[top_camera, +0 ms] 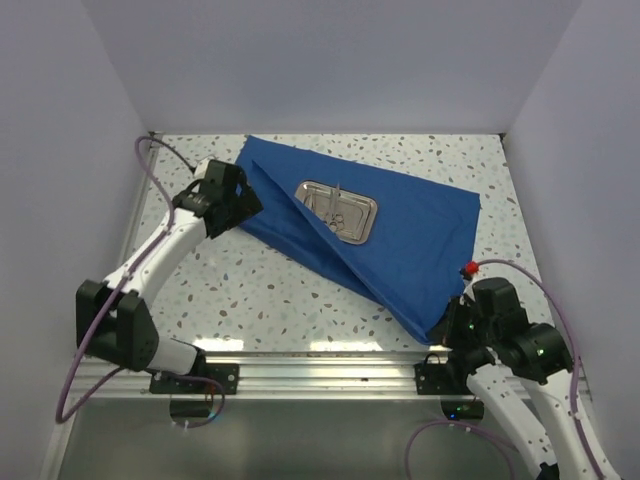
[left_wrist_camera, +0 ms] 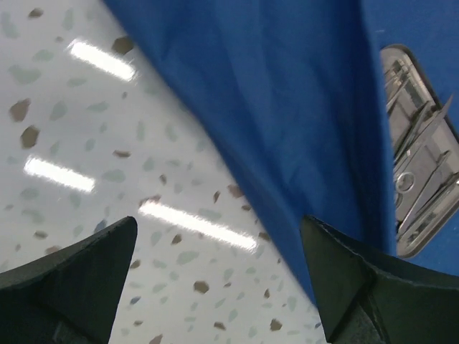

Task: Open and lay out the surgical kit
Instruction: Open the surgical kit at the center of the board.

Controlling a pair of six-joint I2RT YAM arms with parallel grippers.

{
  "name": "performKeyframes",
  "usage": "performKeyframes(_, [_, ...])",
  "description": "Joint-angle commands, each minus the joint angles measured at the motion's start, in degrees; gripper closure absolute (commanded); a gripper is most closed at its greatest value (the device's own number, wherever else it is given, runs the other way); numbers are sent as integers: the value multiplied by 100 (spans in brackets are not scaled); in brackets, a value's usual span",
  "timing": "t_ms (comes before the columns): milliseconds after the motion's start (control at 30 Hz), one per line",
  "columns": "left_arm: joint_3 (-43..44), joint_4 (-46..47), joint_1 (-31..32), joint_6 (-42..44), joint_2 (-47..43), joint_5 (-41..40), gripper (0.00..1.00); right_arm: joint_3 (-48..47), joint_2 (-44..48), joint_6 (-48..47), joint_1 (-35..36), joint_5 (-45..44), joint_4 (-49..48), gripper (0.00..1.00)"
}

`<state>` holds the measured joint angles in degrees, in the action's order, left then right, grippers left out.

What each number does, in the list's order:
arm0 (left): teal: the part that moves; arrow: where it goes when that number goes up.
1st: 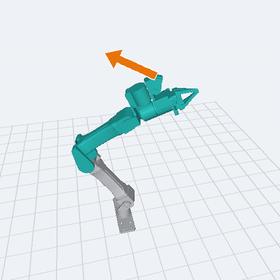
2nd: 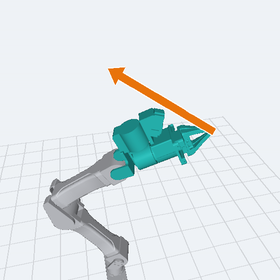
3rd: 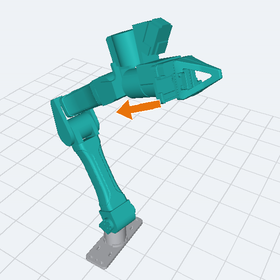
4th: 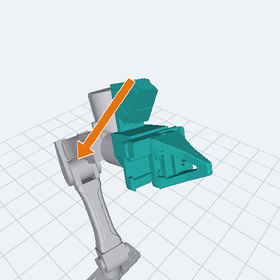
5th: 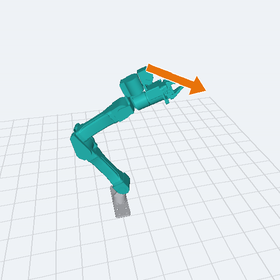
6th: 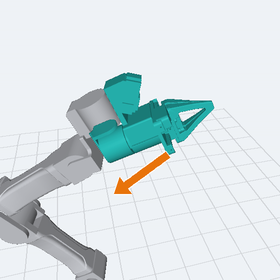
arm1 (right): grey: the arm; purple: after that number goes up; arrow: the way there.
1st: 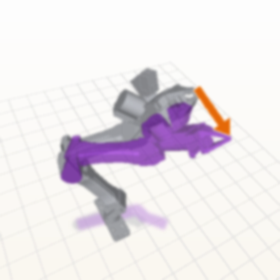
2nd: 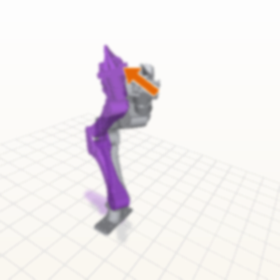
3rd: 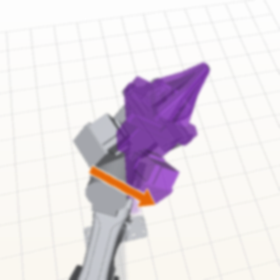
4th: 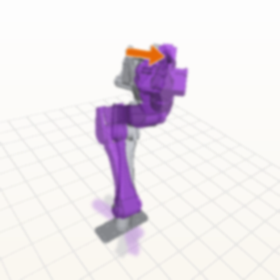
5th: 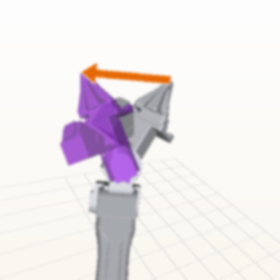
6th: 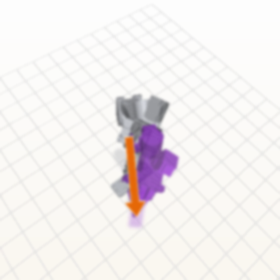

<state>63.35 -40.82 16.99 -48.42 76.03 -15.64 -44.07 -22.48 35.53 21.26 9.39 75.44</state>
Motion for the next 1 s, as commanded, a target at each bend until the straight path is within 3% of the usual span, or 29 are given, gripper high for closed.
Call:
performKeyframes(0, [870, 1030, 120, 316, 867, 87, 0, 266, -142, -888, 10, 687, 1544, 100])
performKeyframes(133, [2037, 1199, 155, 465, 2394, 175, 0, 908, -327, -1109, 107, 818, 1518, 100])
performKeyframes(300, [3469, 1287, 164, 615, 4003, 350, 0, 1023, -844, -1074, 98, 661, 1281, 100])
performKeyframes(467, [4896, 602, 173, 650, 5245, 307, 0, 1015, -1311, -925, 98, 538, 1017, 100])
performKeyframes(767, [4598, 655, 164, 659, 5168, -62, 1, 1015, -1417, -942, 107, 547, 1016, 100])
performKeyframes(967, [4037, 601, 173, 457, 4220, -466, 0, 1006, -1408, -978, 107, 529, 1026, 100])
